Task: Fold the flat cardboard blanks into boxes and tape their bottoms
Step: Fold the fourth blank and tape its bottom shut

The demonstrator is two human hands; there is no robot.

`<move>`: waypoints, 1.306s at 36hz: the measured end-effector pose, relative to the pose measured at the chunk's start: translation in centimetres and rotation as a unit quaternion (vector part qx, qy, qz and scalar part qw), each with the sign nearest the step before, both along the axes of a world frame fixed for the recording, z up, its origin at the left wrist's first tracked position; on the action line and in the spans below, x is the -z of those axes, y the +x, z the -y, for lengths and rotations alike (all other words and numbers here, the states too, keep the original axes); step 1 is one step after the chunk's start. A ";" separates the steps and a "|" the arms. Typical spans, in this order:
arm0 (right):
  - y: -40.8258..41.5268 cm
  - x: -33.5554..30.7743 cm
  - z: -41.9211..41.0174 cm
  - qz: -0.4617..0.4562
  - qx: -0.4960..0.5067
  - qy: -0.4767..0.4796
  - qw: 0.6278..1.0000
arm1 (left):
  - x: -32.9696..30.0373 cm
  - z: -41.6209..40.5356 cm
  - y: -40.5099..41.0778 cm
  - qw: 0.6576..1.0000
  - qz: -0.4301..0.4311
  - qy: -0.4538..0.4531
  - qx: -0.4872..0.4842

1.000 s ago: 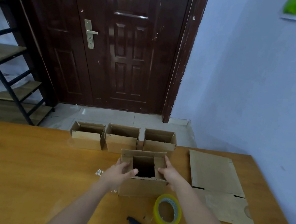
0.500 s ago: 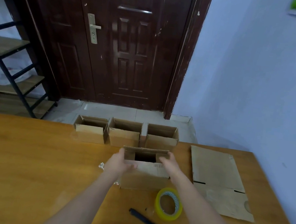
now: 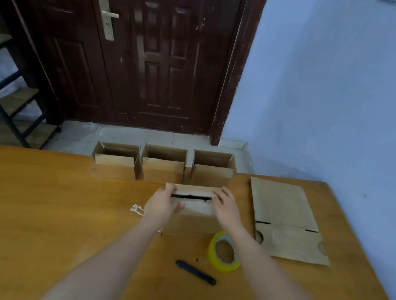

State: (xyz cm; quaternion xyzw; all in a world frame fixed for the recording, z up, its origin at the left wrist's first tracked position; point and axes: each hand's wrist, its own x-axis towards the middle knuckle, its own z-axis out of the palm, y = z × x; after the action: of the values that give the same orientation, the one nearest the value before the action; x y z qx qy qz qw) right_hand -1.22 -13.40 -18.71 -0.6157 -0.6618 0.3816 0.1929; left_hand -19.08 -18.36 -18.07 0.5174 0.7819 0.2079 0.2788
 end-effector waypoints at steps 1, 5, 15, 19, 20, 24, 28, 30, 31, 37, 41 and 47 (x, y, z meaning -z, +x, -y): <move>0.0 0.3 0.2 0.006 0.002 0.008 1.000 | 0.1 0.0 -0.1 1.000 0.001 0.004 0.001; 0.1 1.2 0.9 0.000 0.010 0.017 1.000 | 0.4 -0.2 -0.4 1.000 0.017 0.010 0.006; 0.1 2.8 1.5 0.054 -0.019 0.040 0.998 | 1.1 0.7 -0.1 0.988 -0.146 0.017 0.054; 0.1 3.1 1.5 0.047 -0.017 0.035 0.998 | 1.1 0.6 0.0 0.973 -0.217 0.063 0.056; 0.1 3.2 1.5 0.040 -0.015 0.032 0.999 | 1.0 0.5 0.1 0.969 -0.225 0.076 0.063; 0.3 3.2 1.5 -0.007 -0.011 0.015 1.000 | 1.7 0.2 0.9 0.962 -0.224 0.094 0.128; 1.5 2.3 1.5 -0.103 0.014 -0.001 0.995 | 2.4 0.5 1.6 0.967 -0.201 0.089 0.131; 2.6 2.1 2.5 -0.050 0.056 0.072 0.995 | 2.3 0.5 1.8 0.964 -0.213 0.097 0.128; 3.3 2.3 3.2 0.004 0.072 0.117 0.991 | 2.4 0.5 1.9 0.963 -0.215 0.102 0.126; 6.6 6.3 7.1 0.208 -0.064 0.054 0.975 | 2.4 0.7 2.2 0.969 -0.192 0.117 0.104; 6.1 8.3 9.0 0.303 -0.190 0.006 0.934 | 2.6 0.9 2.1 0.971 -0.178 0.128 0.094; 3.8 9.0 9.0 0.456 -0.267 -0.092 0.844 | 2.8 0.8 1.9 0.971 -0.172 0.138 0.093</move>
State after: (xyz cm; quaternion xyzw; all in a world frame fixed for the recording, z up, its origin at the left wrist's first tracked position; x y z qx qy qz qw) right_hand 2.54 -22.38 -27.66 -0.5351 -0.7757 0.1541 -0.2972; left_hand -17.19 -19.20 -20.92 0.6496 0.7302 0.1942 0.0841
